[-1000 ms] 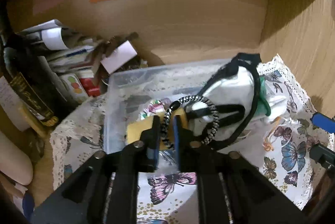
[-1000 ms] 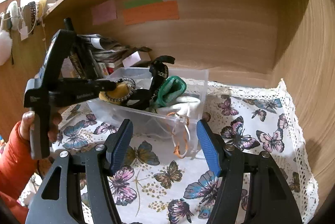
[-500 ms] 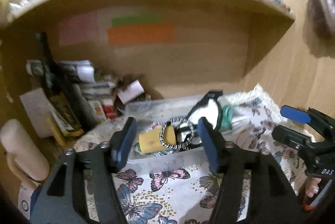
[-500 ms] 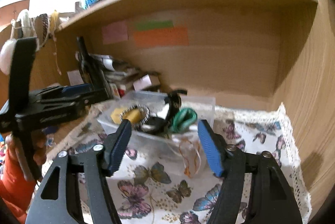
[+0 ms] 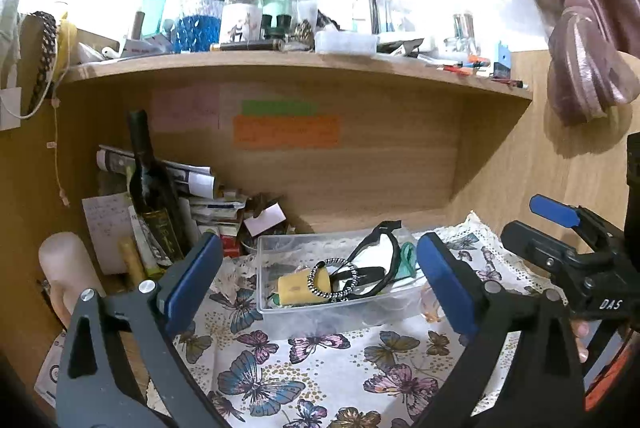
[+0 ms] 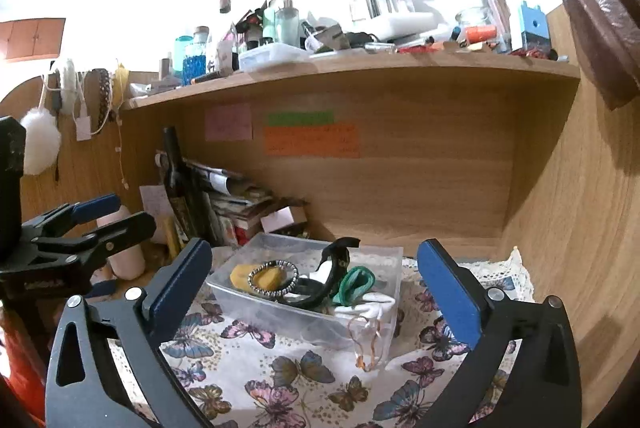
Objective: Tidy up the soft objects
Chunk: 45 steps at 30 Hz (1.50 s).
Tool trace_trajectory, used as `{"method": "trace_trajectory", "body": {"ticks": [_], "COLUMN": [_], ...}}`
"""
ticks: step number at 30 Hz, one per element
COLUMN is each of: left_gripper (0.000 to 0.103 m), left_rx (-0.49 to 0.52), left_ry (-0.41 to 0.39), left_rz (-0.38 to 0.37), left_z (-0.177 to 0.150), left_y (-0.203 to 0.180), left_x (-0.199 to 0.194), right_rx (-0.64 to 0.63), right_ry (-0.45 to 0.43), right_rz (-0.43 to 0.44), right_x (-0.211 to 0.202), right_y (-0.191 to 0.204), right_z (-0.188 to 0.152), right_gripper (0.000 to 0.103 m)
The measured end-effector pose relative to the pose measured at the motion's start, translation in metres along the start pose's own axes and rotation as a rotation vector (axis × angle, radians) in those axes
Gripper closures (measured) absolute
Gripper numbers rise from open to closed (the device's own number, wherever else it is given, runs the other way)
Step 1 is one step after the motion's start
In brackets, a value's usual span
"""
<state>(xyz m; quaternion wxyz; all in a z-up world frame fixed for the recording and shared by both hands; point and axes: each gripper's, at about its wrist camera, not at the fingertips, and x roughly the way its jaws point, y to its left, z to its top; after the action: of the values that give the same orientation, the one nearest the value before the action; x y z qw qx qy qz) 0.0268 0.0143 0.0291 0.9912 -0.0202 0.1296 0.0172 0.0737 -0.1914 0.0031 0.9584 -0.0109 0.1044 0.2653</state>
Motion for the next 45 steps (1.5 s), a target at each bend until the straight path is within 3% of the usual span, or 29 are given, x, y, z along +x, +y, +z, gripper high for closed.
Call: {"method": "trace_trajectory", "body": {"ticks": [45], "left_gripper": [0.0], "left_rx": [0.027], "left_ry": [-0.011], "left_rz": [-0.035], "left_z": [-0.01], "left_y": [0.005], "left_x": [-0.009], "right_rx": [-0.005], "right_ry": [-0.002], "right_rz": [-0.001], "right_x": [-0.002], "right_y": [0.006], "right_z": [-0.003], "right_gripper": [0.0]}}
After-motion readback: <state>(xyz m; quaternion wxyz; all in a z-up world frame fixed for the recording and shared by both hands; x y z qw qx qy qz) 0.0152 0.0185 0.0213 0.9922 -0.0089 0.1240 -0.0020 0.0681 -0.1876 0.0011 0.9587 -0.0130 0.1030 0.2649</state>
